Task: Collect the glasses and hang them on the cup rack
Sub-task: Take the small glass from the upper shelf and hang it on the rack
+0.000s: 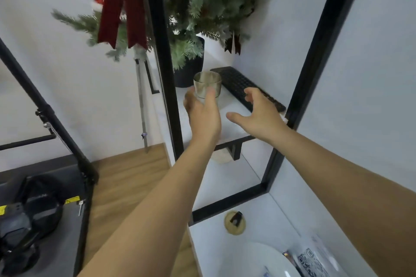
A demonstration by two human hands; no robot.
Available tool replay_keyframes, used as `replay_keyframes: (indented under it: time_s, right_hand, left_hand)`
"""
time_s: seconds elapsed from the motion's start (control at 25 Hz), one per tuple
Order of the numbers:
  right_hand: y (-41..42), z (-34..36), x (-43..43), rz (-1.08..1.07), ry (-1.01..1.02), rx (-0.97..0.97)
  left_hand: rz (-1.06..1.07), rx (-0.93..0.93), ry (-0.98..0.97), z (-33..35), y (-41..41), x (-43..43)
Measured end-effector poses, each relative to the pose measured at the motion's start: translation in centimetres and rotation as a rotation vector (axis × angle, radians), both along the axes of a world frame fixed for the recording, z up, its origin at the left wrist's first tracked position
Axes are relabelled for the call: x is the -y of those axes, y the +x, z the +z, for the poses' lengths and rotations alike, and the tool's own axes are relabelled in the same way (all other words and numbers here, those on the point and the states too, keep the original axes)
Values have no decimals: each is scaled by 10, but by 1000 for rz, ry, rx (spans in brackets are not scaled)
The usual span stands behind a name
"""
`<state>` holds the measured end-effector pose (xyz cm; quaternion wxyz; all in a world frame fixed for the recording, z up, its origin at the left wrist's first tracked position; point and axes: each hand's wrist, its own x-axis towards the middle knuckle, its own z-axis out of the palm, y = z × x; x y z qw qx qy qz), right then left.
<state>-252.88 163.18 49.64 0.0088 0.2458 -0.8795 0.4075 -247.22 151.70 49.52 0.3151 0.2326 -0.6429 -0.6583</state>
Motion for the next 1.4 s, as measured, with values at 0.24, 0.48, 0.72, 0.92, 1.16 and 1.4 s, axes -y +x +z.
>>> replay_keyframes:
  time_s: [0.24,0.48,0.72,0.92,1.16,1.4]
  right_hand:
    - [-72,-33,64,-21,-16,119]
    - [-115,-56,104,16,-328,400]
    - [-111,-56,95,-43,-664,561]
    - [-72,-31,44,-14,-345,82]
    - [12,9,-72,-137,-377,44]
    - [132,18,-213,-381,-592,67]
  left_hand:
    - [108,0,71,-35,-90,32]
    - [186,20,39,-41,-119,32]
    - [204,44,-23,-42,-114,19]
    - [73,-48,-64,-24,-84,-3]
    - [-226,-141,281,3,-27,-73]
    - [-833,-46,523,-10,65,-190]
